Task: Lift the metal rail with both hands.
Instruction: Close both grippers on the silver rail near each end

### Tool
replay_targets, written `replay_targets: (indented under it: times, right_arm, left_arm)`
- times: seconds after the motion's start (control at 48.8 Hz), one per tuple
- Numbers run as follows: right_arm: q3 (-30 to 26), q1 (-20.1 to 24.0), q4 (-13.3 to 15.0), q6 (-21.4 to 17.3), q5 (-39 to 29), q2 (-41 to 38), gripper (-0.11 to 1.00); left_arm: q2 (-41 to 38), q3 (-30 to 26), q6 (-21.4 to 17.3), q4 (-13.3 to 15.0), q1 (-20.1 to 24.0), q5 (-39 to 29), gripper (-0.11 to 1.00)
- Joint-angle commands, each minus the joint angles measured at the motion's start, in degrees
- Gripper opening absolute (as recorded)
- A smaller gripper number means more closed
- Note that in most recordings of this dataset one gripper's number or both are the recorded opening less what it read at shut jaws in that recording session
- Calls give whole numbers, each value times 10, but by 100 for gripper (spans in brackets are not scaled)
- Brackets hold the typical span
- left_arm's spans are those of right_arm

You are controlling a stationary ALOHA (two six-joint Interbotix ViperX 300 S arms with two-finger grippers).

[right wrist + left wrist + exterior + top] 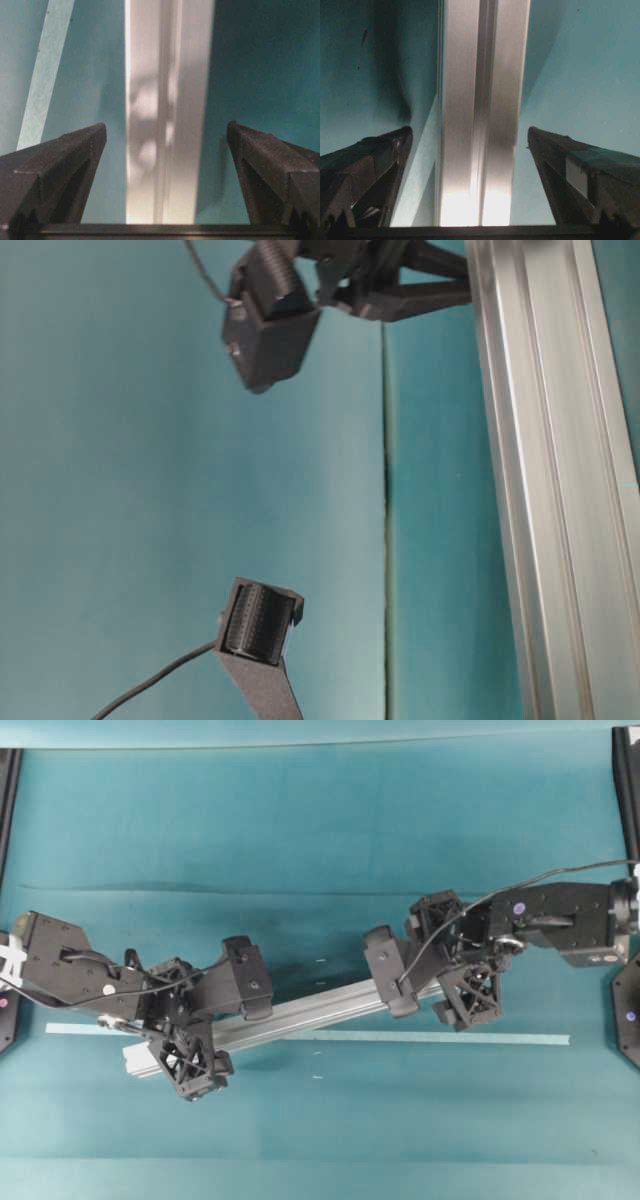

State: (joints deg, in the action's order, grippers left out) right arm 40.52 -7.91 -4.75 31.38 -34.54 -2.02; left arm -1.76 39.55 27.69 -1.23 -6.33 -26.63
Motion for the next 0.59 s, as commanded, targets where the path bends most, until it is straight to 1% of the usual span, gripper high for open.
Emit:
replay_targets:
  times: [0.0, 0.266, 0.348, 0.389, 0.43, 0.471, 0.512, 0.574]
  right_arm:
    - [-1, 2, -3, -1, 6, -4, 98]
    - [-1, 2, -3, -1, 15, -4, 98]
    - [-1, 3, -3, -1, 14, -4, 96]
    - [-1, 3, -3, -1, 14, -4, 92]
    - [-1, 3, -3, 0, 14, -4, 88]
    - [-1, 3, -3, 1, 12, -4, 81]
    - [-1, 3, -3, 1, 12, -4, 71]
    - [-2, 3, -3, 0, 9, -4, 54]
  left_arm:
    - [3, -3, -1, -3, -2, 7, 100]
    - [4, 2, 0, -3, -2, 6, 99]
    - [4, 1, 0, -1, -2, 7, 97]
    - [4, 2, 0, -3, -2, 7, 94]
    - [4, 1, -2, -3, -2, 7, 89]
    - [4, 2, -2, -1, -2, 7, 80]
    - [5, 2, -2, -3, -2, 8, 68]
    - [8, 3, -2, -1, -2, 9, 49]
